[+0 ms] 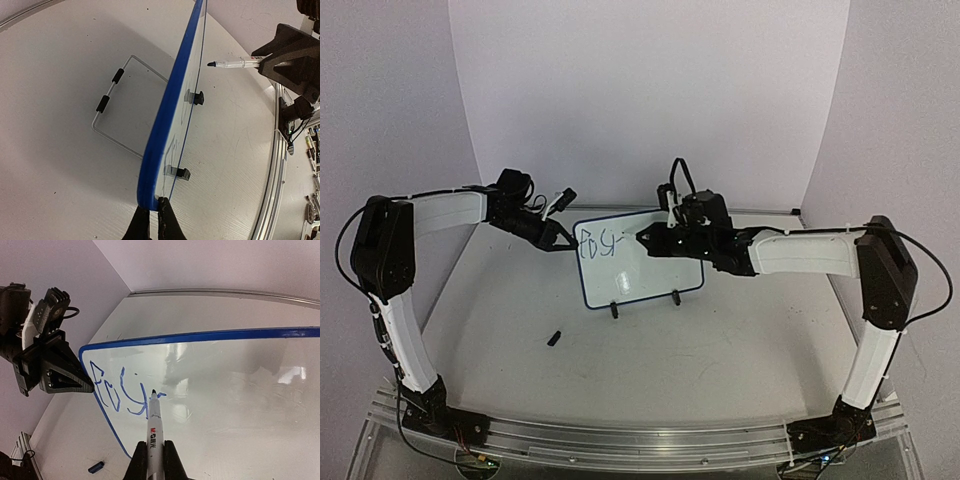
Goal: Write a sentence on the whiteboard
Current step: Write on the whiteboard with the whiteboard marker without the cap.
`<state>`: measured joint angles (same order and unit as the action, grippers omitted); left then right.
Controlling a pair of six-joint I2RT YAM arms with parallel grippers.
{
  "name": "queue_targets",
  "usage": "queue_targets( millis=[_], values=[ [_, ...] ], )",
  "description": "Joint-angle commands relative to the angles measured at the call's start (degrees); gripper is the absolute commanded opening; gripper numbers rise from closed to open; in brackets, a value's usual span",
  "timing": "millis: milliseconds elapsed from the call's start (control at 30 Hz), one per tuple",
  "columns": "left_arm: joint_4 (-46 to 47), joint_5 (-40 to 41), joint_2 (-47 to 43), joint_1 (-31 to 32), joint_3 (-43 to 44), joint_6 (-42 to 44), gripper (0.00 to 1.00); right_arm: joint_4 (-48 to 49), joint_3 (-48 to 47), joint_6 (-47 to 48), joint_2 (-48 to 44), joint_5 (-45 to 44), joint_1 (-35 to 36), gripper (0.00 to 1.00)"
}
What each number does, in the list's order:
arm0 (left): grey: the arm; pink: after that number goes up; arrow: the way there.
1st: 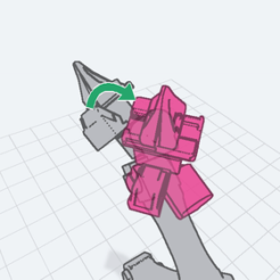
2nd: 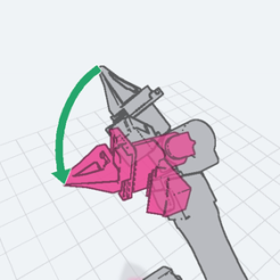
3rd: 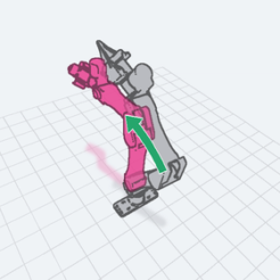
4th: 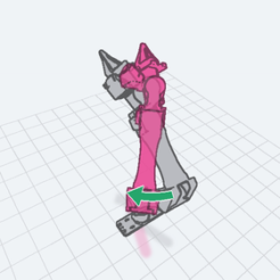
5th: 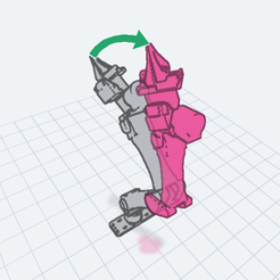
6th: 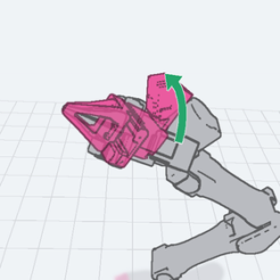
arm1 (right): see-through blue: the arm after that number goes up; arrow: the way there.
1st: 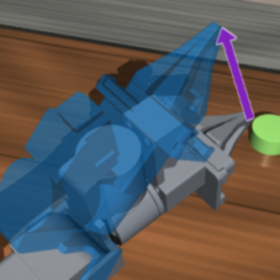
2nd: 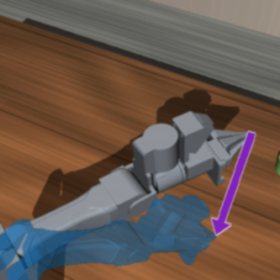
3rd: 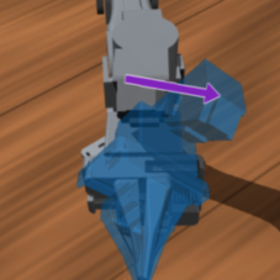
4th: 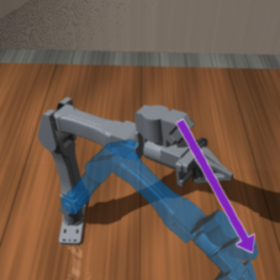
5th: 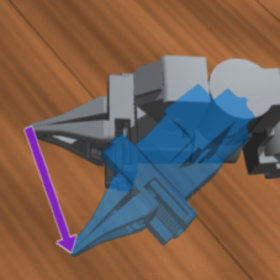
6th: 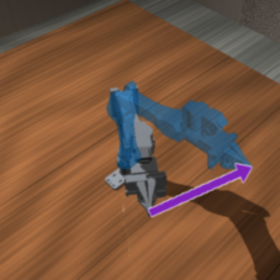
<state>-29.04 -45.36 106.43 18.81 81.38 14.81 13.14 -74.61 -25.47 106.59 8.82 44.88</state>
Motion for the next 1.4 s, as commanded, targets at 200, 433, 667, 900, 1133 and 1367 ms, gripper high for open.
queue_targets(
  millis=[200,433,667,900,1133,1367],
  values=[
    [-0.40,2.30,-2.46,0.18,1.23,2.48,0.00,2.08,-4.17,0.72,0.77,1.37,-0.38,0.00],
    [-0.43,2.38,-2.40,0.21,1.23,2.55,0.00,1.55,-5.28,-0.18,2.70,1.27,-1.08,0.00],
    [-0.46,2.30,-2.30,0.19,1.32,2.52,0.00,0.89,-4.83,-0.58,3.55,1.37,-1.40,0.00],
    [-0.45,2.29,-2.35,0.18,1.32,2.52,0.00,0.20,-4.07,-0.66,3.53,1.24,-1.47,0.00],
    [-0.44,2.25,-2.37,0.23,1.32,2.54,0.00,0.14,-1.43,-1.40,3.28,2.60,-1.47,0.00],
    [-0.45,2.29,-2.46,0.22,1.32,2.56,0.00,0.10,1.50,-2.11,2.49,3.88,-1.47,0.00]
  ],
)
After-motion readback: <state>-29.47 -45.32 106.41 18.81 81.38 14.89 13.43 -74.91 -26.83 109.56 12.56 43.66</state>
